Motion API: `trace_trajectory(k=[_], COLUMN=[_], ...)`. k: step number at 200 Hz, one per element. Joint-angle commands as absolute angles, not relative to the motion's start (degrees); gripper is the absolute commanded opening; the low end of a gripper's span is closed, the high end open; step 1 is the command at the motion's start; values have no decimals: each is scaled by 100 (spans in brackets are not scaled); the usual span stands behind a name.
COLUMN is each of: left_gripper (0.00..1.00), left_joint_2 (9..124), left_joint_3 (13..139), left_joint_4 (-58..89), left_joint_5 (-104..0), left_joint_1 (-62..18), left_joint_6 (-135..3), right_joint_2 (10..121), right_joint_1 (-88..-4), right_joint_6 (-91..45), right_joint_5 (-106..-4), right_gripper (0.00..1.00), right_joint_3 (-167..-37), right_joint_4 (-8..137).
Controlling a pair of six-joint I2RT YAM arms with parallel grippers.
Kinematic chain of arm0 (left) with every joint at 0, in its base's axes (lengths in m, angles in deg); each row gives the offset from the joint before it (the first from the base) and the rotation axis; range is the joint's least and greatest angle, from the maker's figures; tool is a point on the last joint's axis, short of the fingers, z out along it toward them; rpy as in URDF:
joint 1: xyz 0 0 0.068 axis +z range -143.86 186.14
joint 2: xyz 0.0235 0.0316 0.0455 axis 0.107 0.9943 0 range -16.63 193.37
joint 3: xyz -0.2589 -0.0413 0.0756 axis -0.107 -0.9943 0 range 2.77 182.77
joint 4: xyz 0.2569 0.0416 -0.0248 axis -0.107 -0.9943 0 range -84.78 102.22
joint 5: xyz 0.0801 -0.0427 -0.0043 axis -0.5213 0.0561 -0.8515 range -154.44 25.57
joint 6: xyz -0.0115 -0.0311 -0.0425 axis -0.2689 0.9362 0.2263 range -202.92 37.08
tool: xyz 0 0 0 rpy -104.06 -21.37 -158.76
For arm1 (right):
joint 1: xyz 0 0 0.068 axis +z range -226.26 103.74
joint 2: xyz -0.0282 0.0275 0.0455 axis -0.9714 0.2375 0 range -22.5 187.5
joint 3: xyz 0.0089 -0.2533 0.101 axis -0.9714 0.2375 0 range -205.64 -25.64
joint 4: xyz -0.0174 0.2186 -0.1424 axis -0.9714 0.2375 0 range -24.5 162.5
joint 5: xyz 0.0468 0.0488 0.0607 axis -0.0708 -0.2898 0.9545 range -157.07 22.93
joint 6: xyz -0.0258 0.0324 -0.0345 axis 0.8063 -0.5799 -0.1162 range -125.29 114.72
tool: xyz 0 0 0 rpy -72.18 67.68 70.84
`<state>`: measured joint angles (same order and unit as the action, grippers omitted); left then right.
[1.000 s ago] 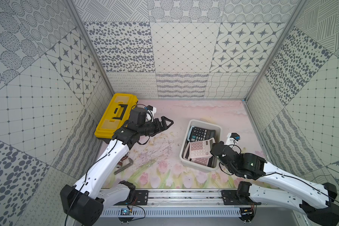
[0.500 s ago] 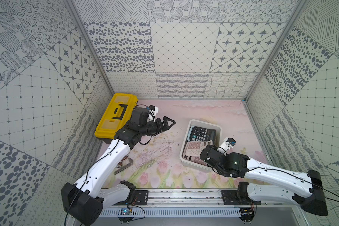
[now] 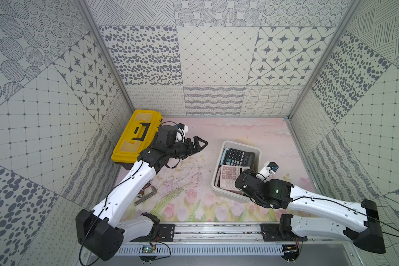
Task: Put the calculator in the storage box
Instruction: Place the calculator in the storage box.
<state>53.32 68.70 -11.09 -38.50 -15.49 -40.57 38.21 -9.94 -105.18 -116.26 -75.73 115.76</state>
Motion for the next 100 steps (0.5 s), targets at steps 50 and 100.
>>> trace_trajectory(k=[50,100], left_gripper=[100,100], left_joint_2=[5494,6088], left_joint_3=[6972,7377], left_joint_4=[-750,-1211], left_joint_5=[-3662,-3482], left_joint_1=[-1571,-1833], left_joint_6=[-4117,-4490], right_joint_2=[3640,3564], right_joint_1=[-966,-1814], right_joint_6=[-9770,-7834], right_joint_5=[-11651,-10567], right_gripper=[38,46], right_joint_3=[-8073,-8129], right_joint_4=[11924,11332])
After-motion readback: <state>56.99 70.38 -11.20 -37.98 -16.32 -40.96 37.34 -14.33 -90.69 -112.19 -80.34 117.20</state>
